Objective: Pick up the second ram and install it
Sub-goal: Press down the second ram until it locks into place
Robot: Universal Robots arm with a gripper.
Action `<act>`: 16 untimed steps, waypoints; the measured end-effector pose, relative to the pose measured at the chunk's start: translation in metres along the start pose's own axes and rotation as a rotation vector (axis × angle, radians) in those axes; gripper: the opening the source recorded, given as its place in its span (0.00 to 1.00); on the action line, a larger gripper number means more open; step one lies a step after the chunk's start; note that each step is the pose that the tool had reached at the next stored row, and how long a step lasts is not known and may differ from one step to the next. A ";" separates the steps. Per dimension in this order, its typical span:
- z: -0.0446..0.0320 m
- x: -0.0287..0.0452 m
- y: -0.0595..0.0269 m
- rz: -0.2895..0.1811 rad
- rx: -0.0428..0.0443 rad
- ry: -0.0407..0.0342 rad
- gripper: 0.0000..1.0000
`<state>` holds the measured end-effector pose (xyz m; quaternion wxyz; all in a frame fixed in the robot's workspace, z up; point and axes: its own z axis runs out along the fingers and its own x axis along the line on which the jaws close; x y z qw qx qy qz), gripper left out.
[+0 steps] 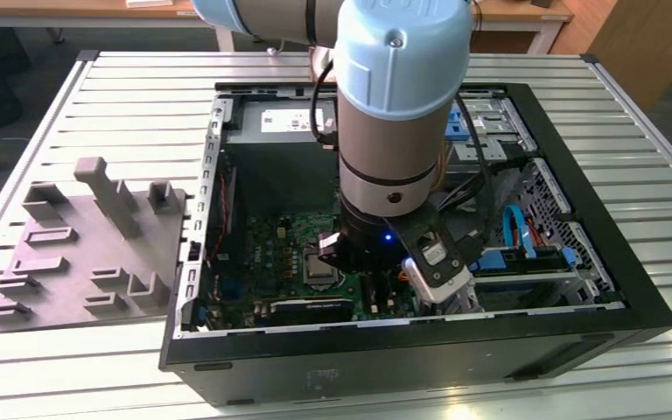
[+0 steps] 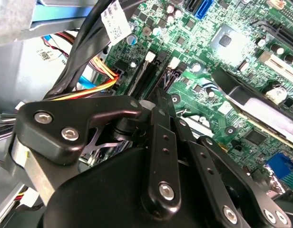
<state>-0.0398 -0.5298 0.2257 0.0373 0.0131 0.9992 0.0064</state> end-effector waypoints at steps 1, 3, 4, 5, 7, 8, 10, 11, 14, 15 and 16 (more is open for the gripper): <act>0.0008 0.0001 0.0000 0.000 0.0002 0.0001 0.11; 0.0009 0.0001 -0.0001 0.000 0.0005 0.0002 0.11; 0.0009 0.0001 -0.0001 0.000 0.0006 0.0002 0.11; 0.0010 0.0001 -0.0001 0.000 0.0005 0.0002 0.11; 0.0021 0.0002 -0.0001 0.000 0.0005 0.0001 0.11; 0.0030 0.0002 -0.0001 0.000 0.0003 0.0001 0.11; 0.0033 0.0003 -0.0001 0.000 0.0002 0.0001 0.11; 0.0033 0.0003 -0.0001 0.000 0.0002 0.0001 0.11; 0.0033 0.0003 -0.0001 0.000 0.0003 0.0001 0.11; 0.0033 0.0003 -0.0001 0.000 0.0005 0.0002 0.11; 0.0039 0.0003 -0.0001 0.000 0.0004 0.0001 0.11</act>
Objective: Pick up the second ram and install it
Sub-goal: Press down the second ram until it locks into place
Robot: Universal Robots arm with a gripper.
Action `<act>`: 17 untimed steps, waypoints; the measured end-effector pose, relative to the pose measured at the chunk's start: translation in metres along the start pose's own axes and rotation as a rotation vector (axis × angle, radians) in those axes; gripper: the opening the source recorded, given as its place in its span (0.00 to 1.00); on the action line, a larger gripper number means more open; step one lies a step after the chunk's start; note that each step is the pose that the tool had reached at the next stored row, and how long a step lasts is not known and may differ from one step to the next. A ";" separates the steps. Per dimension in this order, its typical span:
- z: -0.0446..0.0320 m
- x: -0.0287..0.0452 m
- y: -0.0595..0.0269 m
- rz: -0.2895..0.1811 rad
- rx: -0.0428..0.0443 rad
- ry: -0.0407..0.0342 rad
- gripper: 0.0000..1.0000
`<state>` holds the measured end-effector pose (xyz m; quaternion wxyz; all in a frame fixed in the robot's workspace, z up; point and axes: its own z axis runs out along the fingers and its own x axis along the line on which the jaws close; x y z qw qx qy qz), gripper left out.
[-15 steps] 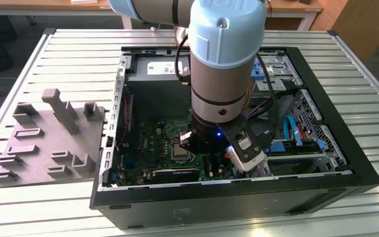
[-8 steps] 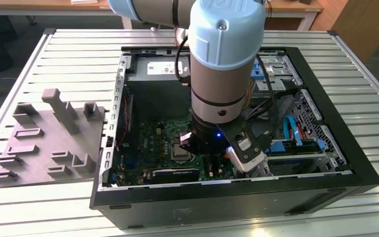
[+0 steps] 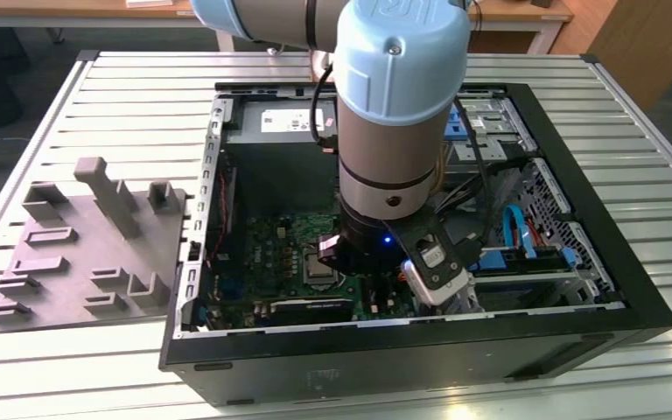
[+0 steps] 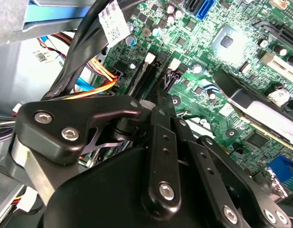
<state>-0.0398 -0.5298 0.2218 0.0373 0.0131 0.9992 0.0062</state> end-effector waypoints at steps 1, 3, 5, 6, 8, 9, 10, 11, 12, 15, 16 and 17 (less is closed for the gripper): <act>0.0002 0.0000 0.0000 0.000 0.0001 0.0000 0.11; 0.0002 0.0000 0.0000 0.000 0.0001 0.0000 0.11; 0.0004 0.0001 0.0000 0.000 0.0000 0.0000 0.11; 0.0004 0.0000 0.0000 0.000 0.0000 0.0000 0.11; 0.0005 0.0001 0.0000 0.000 0.0000 0.0000 0.11; 0.0010 0.0001 0.0000 0.000 -0.0002 -0.0001 0.11; 0.0011 0.0001 -0.0001 0.000 0.0000 0.0000 0.11; 0.0012 0.0001 0.0000 0.000 0.0000 0.0000 0.11; 0.0012 0.0001 -0.0001 0.000 0.0001 0.0000 0.11; 0.0013 0.0001 0.0000 0.000 -0.0001 -0.0001 0.11; 0.0014 0.0001 0.0000 0.000 -0.0001 -0.0001 0.11; 0.0017 0.0002 -0.0001 0.000 -0.0001 -0.0001 0.11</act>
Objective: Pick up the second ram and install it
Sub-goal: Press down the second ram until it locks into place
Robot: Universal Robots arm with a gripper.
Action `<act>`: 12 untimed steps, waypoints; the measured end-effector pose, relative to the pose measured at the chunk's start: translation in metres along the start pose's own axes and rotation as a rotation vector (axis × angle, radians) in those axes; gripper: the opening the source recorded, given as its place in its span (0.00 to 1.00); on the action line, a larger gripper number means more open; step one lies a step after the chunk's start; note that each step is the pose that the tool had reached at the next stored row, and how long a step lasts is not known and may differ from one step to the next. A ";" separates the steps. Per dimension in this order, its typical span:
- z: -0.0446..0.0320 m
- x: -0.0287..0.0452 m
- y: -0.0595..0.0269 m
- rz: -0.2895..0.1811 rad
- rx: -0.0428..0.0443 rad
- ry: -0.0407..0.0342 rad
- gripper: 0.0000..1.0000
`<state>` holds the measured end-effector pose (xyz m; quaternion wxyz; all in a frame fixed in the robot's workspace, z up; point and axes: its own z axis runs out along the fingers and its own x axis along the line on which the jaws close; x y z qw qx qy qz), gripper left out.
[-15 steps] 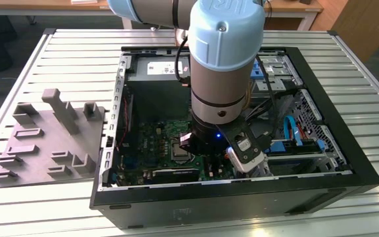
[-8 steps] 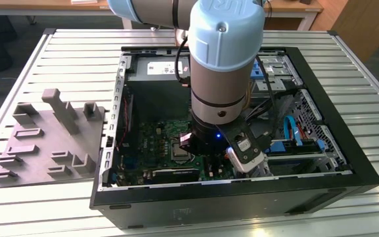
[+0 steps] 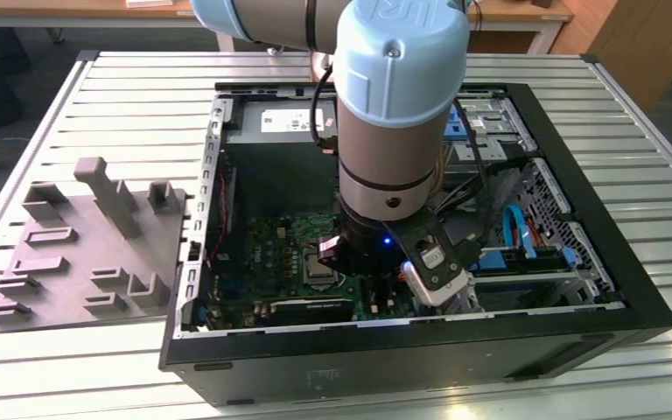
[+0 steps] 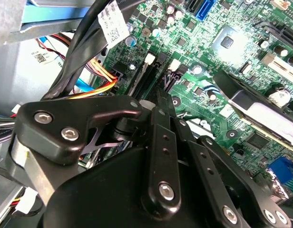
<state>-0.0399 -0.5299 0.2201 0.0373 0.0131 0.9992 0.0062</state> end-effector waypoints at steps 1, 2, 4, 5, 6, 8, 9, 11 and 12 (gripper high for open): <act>0.0004 0.0000 -0.0001 0.000 -0.0001 0.0001 0.11; 0.0005 0.0001 -0.0001 0.000 -0.0005 0.0001 0.11; 0.0006 0.0000 0.0000 0.000 -0.0010 0.0001 0.11; 0.0007 0.0000 0.0000 0.000 -0.0014 0.0001 0.11; 0.0009 0.0000 -0.0001 0.000 -0.0014 0.0000 0.11; 0.0019 0.0001 -0.0001 0.000 -0.0015 0.0000 0.11; 0.0021 0.0001 -0.0001 0.000 -0.0018 0.0000 0.11; 0.0021 0.0001 -0.0001 0.000 -0.0015 0.0001 0.11; 0.0021 0.0001 -0.0001 0.000 -0.0014 0.0001 0.11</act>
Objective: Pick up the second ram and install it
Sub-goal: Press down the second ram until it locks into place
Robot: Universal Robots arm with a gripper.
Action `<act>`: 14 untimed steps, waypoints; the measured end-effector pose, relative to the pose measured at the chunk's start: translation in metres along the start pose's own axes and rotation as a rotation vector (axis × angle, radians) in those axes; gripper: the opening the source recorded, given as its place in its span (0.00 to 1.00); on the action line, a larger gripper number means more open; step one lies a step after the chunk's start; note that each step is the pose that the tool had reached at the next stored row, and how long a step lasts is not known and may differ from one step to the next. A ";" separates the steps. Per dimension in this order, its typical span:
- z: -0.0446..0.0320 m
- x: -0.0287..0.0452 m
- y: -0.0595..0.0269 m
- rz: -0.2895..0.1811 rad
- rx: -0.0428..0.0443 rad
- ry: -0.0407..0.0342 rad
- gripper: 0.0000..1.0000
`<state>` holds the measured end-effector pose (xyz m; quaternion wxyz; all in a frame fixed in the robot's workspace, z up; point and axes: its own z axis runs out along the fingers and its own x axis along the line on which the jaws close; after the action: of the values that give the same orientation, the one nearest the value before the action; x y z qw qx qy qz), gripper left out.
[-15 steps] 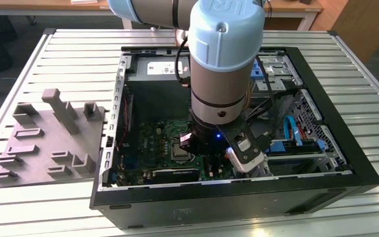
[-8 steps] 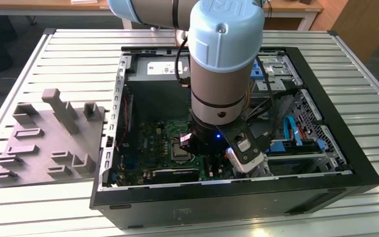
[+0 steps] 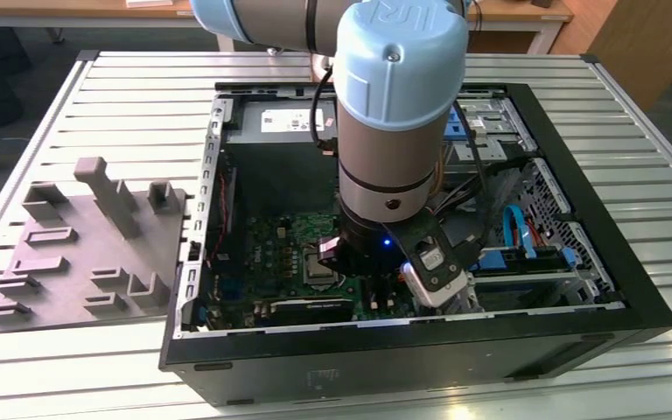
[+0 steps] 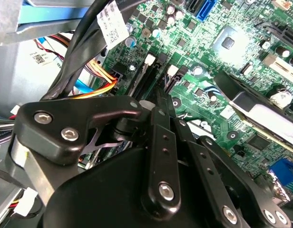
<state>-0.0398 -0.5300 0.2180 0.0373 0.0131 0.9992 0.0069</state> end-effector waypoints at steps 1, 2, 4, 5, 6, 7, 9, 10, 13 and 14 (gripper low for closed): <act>0.0000 0.0000 0.0000 0.000 0.0000 0.0000 0.11; 0.0000 0.0000 0.0000 0.000 -0.0001 0.0000 0.11; 0.0011 0.0001 -0.0001 0.000 0.0003 0.0001 0.11; 0.0014 0.0001 -0.0002 0.000 0.0006 0.0001 0.11; 0.0014 0.0001 -0.0002 0.000 0.0005 0.0002 0.11; 0.0015 0.0002 -0.0002 0.000 0.0004 0.0002 0.11; 0.0018 0.0001 -0.0001 0.000 -0.0003 0.0000 0.11; 0.0018 0.0001 -0.0001 0.000 -0.0003 0.0000 0.11; -0.0003 -0.0001 0.0002 0.000 -0.0025 -0.0005 0.11; -0.0027 -0.0003 0.0003 0.000 -0.0031 -0.0007 0.11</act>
<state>-0.0397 -0.5297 0.2207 0.0376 0.0132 0.9992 0.0084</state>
